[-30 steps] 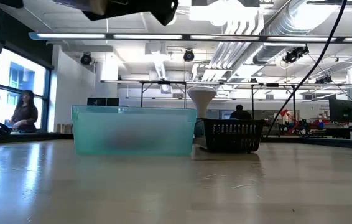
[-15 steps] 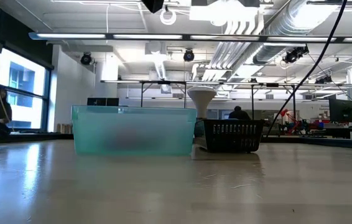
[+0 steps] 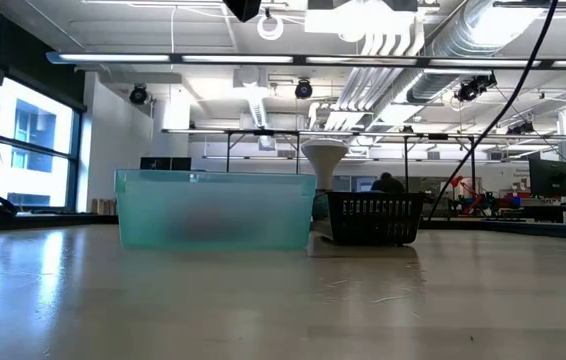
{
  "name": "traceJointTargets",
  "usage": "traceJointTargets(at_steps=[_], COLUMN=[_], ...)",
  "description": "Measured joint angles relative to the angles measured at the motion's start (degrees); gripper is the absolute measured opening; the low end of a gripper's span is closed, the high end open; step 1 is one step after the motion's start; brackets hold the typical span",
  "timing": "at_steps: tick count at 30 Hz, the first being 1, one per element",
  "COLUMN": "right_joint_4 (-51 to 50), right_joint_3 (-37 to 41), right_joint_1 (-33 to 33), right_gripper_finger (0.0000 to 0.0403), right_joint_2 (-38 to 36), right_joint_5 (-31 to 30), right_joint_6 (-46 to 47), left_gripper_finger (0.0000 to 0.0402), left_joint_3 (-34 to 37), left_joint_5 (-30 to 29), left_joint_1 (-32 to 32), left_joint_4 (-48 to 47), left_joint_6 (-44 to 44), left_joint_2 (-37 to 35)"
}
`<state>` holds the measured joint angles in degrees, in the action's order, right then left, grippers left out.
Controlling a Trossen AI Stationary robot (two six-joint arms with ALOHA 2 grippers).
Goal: Pick & Place Office items
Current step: Put the violet charger adapter into the blue bin
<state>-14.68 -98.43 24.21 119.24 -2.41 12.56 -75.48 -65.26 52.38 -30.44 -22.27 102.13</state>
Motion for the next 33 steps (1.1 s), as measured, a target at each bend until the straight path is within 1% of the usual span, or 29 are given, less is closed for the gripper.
traceJointTargets(at_steps=[2,9,13,16,21,26,27,29,31,33], right_joint_4=[-0.1,0.0,0.0,-0.6,-1.7,-4.9,-6.4,-7.8,-8.0,-8.1], right_joint_3=[0.0,0.0,0.0,0.0,0.0,-0.1,-0.1,-0.1,-0.1,-0.1], right_joint_1=[0.0,-0.3,-0.3,-0.6,-0.7,-1.5,-1.7,-2.2,-2.5,-2.7], right_gripper_finger=[0.0129,0.0138,0.0144,0.016,0.0192,0.0202,0.0203,0.0203,0.0203,0.0203], right_joint_2=[0.0,0.0,0.0,0.0,0.0,-0.2,-0.6,-1.0,-1.6,-2.3], right_joint_5=[0.0,0.5,1.7,0.7,-1.3,-3.5,-3.8,-3.8,-2.7,-0.8], right_joint_6=[0.0,2.2,3.3,6.6,6.6,7.8,8.1,9.0,10.5,10.8], left_gripper_finger=[0.0118,0.0117,0.0117,0.0117,0.0117,0.0117,0.0117,0.0117,0.0117,0.0117], left_joint_3=[0.0,0.0,0.0,0.0,0.0,0.0,0.0,0.0,0.1,0.1], left_joint_5=[0.2,0.2,0.2,0.1,-0.2,-2.8,-3.1,-2.8,-4.0,-4.7], left_joint_1=[0.0,0.4,0.4,0.7,1.3,1.6,1.6,1.8,1.9,1.8], left_joint_4=[0.1,0.9,1.1,0.9,0.9,0.6,0.7,0.8,0.7,0.9], left_joint_6=[0.3,0.6,1.6,2.6,3.7,5.7,6.6,13.3,19.6,22.8], left_joint_2=[0.0,0.0,0.0,0.0,0.0,0.0,0.0,0.0,0.0,0.0])
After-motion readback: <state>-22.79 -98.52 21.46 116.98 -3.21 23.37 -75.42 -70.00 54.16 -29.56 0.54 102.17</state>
